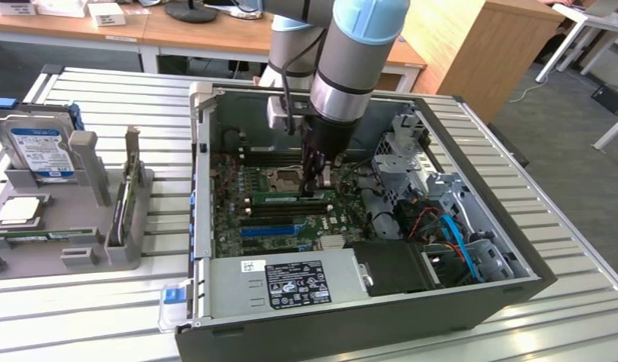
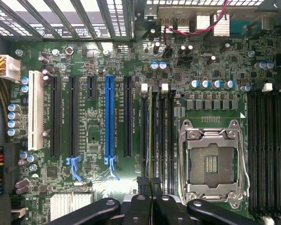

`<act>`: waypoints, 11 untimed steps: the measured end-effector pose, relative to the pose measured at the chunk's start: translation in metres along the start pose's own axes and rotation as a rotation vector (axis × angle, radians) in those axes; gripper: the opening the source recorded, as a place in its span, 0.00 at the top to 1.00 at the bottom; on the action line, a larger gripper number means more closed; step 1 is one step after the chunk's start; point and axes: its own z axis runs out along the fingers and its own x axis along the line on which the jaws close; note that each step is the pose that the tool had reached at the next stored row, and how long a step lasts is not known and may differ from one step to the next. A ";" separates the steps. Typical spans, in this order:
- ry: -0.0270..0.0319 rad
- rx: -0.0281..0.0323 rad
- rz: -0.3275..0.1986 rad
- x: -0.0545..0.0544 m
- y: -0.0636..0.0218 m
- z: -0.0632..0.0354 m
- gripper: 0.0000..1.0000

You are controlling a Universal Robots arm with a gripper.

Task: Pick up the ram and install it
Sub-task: 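Insert the ram into the slot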

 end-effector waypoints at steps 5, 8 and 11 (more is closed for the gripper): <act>-0.0002 0.0001 0.000 0.000 -0.0001 0.0014 0.88; 0.0001 -0.0001 0.000 0.000 0.0000 0.0014 0.88; 0.0008 -0.0006 0.000 0.000 0.0000 0.0018 0.88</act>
